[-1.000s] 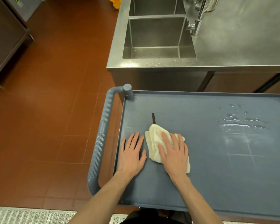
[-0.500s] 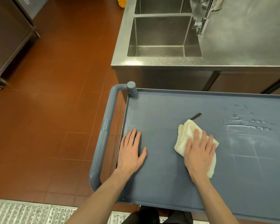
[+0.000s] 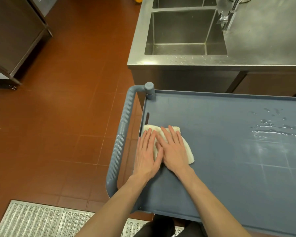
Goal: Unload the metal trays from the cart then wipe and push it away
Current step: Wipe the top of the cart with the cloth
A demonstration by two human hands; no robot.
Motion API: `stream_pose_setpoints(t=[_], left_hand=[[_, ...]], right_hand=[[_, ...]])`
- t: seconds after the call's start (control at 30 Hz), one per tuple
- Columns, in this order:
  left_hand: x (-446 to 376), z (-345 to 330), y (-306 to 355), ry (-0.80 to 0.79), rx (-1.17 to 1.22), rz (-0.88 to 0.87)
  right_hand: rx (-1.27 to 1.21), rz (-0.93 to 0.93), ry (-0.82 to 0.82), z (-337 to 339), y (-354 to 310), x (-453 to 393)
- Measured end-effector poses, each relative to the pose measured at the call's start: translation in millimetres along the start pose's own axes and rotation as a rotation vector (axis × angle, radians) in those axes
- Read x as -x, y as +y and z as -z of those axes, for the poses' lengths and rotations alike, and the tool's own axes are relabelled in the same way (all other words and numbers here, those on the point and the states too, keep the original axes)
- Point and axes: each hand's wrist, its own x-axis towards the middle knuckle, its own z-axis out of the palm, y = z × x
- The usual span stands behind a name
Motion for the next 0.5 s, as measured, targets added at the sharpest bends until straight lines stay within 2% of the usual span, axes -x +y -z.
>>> stream_pose_setpoints(t=[0.13,0.27,0.37,0.5], left_hand=[[2.1,-0.3,-1.7,0.025,0.024,-0.023],[3.9,-3.1,-2.1,0.016,-0.004,-0.011],[3.2,-3.2,-2.5,-0.006,-0.046,-0.007],[4.1,-5.5,-3.3,-0.017,-0.082,-0.01]], right_hand=[[-0.008,0.187,-0.056,4.8,12.5,18.8],[-0.021,0.276,-0.049,14.0,30.2,52.4],[-0.014,0.208,-0.048,17.9,53.2,78.6],[-0.029,-0.043,0.024,25.5,86.2,101.2]])
